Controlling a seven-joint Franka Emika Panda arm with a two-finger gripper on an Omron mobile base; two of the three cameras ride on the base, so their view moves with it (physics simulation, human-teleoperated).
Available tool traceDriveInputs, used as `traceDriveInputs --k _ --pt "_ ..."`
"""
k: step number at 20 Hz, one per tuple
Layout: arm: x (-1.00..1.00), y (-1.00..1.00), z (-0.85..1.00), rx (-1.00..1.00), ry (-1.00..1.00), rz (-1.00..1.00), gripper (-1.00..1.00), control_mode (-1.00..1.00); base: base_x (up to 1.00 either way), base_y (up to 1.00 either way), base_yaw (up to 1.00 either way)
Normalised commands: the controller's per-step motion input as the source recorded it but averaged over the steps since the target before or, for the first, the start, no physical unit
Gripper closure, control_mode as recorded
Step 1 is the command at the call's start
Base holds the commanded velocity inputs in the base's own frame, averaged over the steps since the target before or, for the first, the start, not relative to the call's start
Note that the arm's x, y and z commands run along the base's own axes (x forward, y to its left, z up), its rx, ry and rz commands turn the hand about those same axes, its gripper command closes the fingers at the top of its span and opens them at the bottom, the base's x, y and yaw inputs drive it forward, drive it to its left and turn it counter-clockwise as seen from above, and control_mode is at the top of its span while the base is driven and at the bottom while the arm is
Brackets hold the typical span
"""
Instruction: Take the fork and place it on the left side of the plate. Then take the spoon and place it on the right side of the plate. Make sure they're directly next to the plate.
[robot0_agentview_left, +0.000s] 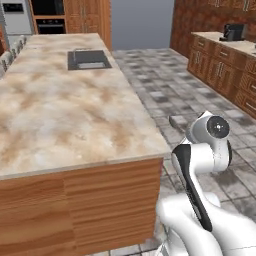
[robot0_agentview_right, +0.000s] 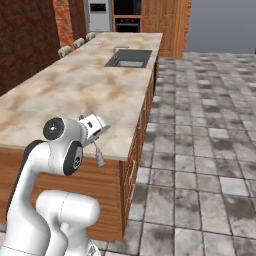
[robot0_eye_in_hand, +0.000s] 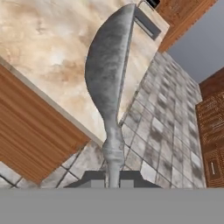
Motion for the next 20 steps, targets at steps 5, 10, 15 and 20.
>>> traceDriveInputs --k 5,10,15,20 --pt "0.0 0.0 0.0 0.0 0.0 0.0 1.0 1.0 0.0 1.0 -0.01" --pt "0.0 0.0 0.0 0.0 0.0 0.0 1.0 1.0 0.07 1.0 -0.04" --pt "0.0 0.0 0.0 0.0 0.0 0.0 1.0 1.0 0.16 1.0 -0.07" --pt "0.0 0.0 0.0 0.0 0.0 0.0 1.0 1.0 0.21 1.0 -0.1"
